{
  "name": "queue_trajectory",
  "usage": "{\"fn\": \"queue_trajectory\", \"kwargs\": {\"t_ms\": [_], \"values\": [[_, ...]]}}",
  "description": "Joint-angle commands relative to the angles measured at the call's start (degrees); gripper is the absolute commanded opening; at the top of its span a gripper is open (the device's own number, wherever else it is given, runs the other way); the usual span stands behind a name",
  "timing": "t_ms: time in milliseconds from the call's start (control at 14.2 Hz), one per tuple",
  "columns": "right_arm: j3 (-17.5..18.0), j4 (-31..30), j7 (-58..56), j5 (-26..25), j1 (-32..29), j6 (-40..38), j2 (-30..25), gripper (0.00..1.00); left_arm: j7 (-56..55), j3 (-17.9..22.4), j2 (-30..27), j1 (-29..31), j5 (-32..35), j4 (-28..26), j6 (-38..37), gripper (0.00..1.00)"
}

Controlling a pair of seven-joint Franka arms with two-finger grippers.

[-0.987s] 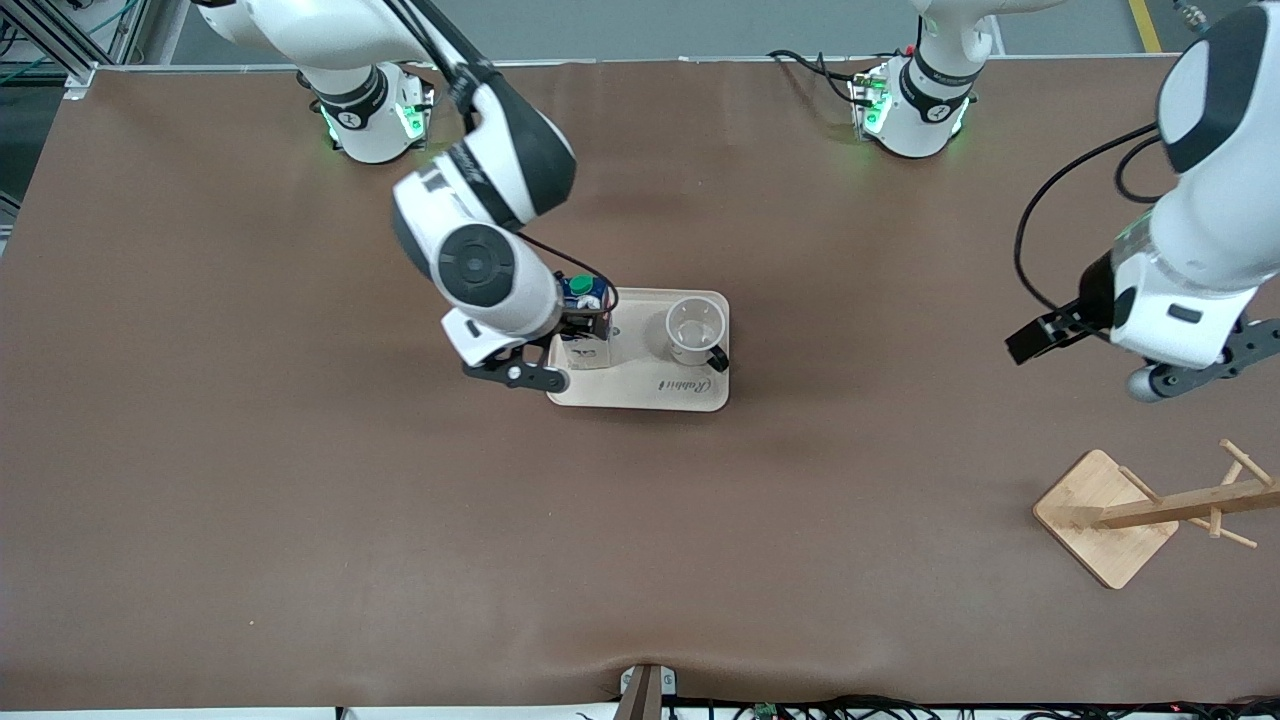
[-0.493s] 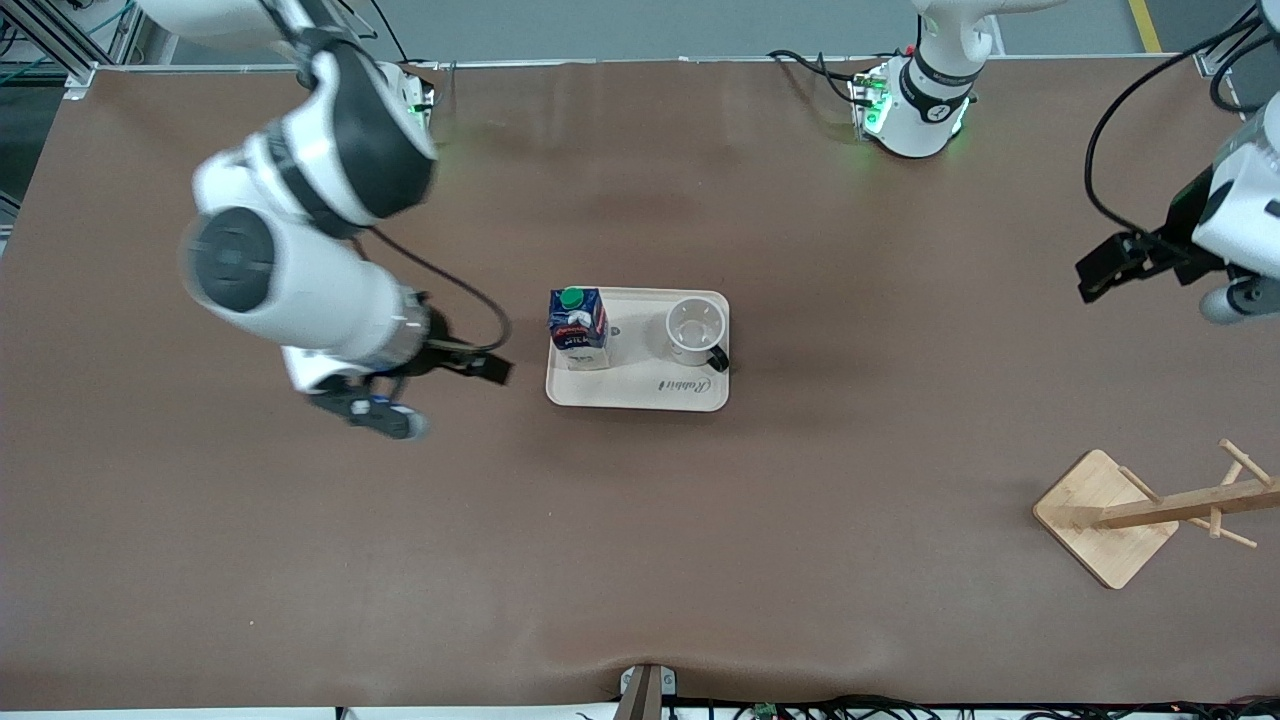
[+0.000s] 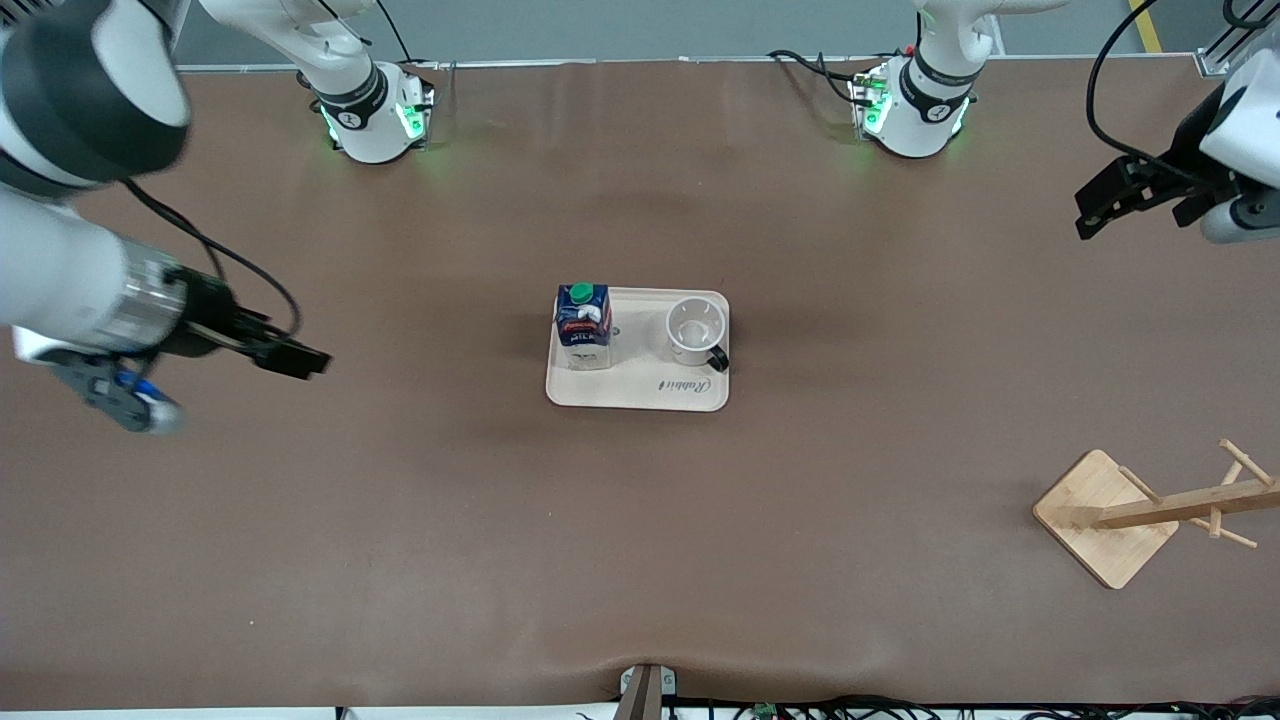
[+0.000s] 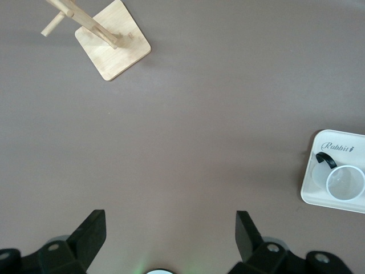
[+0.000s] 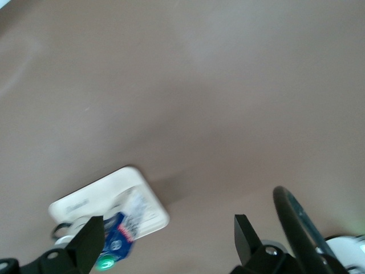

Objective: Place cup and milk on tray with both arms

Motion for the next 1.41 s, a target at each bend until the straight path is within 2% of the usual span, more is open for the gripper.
{"fn": "queue_trajectory", "kwargs": {"t_ms": [0, 141, 352, 423, 564, 846, 987, 1339], "values": [[0.89, -7.48, -12.43, -3.11, -3.97, 1.21, -6.30, 1.00, 3.22, 1.17, -3.64, -0.62, -1.19, -5.03, 2.76, 1.00], [0.89, -12.49, -21.06, -3.11, -6.35, 3.75, -9.90, 1.00, 5.08, 1.08, -3.47, -0.35, -1.19, -5.03, 2.68, 1.00], [1.15, -12.87, -30.65, -1.63, -12.76, 4.03, -11.23, 1.00, 5.17, 0.99, -2.59, -0.35, -1.10, -4.76, 2.76, 1.00], [0.89, -13.65, -31.29, -1.62, -13.13, 4.12, -13.15, 1.00, 5.17, 0.99, -2.50, -0.53, -1.10, -4.76, 3.11, 1.00], [0.89, -19.00, -31.30, -3.36, -12.78, 6.04, -16.41, 1.00, 5.17, 0.91, -2.68, -0.53, -1.10, -4.76, 3.12, 1.00], [1.41, -26.83, -25.41, -4.43, -11.38, 8.96, -22.56, 1.00, 5.17, 0.82, -2.68, -0.53, -1.10, -4.50, 3.12, 1.00], [1.41, -26.67, -25.67, -4.43, -10.24, 4.85, -22.84, 1.00, 5.17, 0.90, -2.59, -0.26, -1.10, -4.67, 3.11, 1.00], [0.98, -19.91, -29.28, -4.69, -10.58, 4.47, -22.31, 1.00, 5.08, 0.91, -0.83, -0.44, -1.10, -4.50, 3.20, 1.00]]}}
